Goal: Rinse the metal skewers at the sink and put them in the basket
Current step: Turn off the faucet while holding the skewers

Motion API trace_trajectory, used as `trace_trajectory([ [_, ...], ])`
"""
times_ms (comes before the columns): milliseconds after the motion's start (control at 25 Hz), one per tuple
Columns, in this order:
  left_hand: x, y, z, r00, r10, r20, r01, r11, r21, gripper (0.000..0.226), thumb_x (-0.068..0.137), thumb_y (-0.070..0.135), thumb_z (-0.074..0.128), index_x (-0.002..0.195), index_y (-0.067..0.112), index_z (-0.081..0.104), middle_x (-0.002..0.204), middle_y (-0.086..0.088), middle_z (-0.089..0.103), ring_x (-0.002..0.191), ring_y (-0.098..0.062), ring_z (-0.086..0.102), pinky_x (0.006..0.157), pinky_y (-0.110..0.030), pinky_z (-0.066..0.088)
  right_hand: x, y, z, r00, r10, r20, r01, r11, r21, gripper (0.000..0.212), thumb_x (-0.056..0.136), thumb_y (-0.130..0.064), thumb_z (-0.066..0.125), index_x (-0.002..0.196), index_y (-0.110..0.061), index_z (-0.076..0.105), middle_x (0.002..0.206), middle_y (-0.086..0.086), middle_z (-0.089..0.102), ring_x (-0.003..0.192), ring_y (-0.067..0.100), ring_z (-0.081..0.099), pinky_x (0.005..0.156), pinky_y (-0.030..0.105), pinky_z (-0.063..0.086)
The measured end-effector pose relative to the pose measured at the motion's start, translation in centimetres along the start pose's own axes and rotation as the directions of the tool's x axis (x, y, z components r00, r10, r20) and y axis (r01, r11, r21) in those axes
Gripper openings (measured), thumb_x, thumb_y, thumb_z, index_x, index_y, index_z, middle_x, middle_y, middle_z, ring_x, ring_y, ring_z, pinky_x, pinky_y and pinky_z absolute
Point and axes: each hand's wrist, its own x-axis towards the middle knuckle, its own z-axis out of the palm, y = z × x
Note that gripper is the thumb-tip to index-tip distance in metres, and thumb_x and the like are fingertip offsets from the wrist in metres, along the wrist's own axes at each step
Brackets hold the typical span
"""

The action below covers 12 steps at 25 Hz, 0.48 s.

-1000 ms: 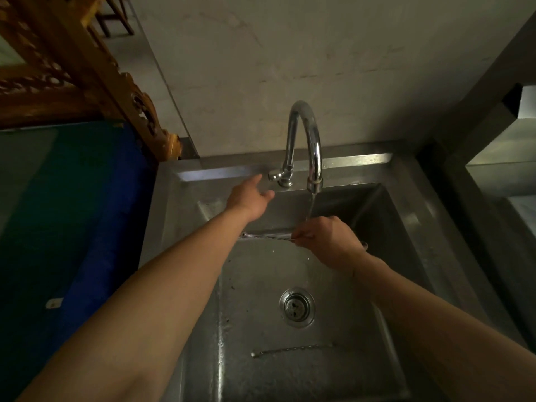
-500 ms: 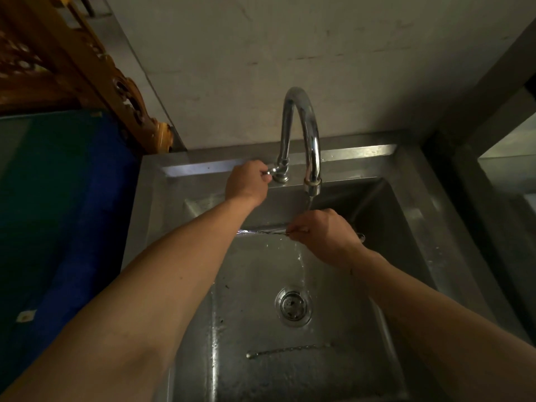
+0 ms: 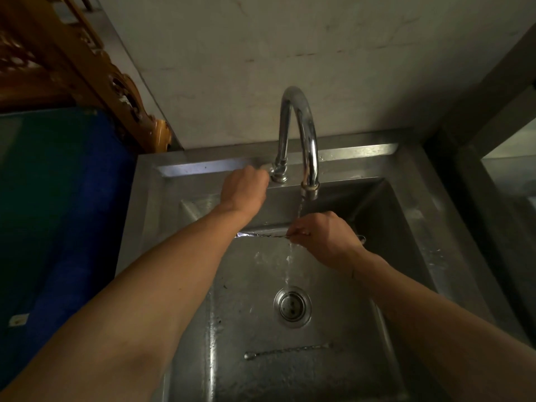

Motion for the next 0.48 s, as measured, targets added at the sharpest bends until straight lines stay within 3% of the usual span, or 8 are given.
trace_trajectory([
  [360,-0.7,0.2,-0.2,0.993,0.037,0.113,-0.047,0.995,0.084,0.027,0.088,0.002,0.049,0.109,0.006,0.064,0.104,-0.023,0.064,0.097,-0.043,0.060,0.072,-0.040,0.046,-0.4,0.5,-0.8,0.999,0.026,-0.035,-0.027,0.999,-0.024,0.015,0.090,-0.030,0.063,0.102,-0.029,0.073,0.094,-0.002,0.074,0.083,0.017,0.066,0.077,0.039,0.055],
  [480,-0.9,0.4,-0.7,0.982,0.020,0.188,-0.027,0.999,0.038,0.022,0.094,0.014,0.049,0.110,0.006,0.063,0.107,-0.021,0.064,0.098,-0.039,0.061,0.076,-0.039,0.048,-0.9,0.3,-1.2,0.999,0.023,-0.039,-0.025,0.998,-0.052,0.017,0.091,-0.030,0.062,0.104,-0.027,0.072,0.097,-0.001,0.074,0.086,0.017,0.067,0.078,0.039,0.055],
])
